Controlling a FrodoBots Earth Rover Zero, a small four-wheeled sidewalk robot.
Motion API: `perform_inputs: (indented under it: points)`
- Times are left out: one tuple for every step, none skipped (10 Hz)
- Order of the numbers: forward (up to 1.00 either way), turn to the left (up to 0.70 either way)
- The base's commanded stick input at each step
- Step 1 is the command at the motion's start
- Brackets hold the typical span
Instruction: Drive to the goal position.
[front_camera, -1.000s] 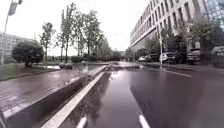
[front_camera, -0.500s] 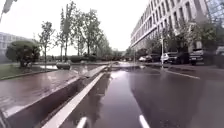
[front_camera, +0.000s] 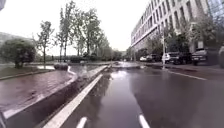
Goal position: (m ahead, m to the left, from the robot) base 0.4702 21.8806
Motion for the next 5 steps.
perform_inputs:
  points:
    - [0.70,0.00]
    - [0.70,0.00]
    - [0.70,0.00]
    - [0.70,0.00]
    - [0.70,0.00]
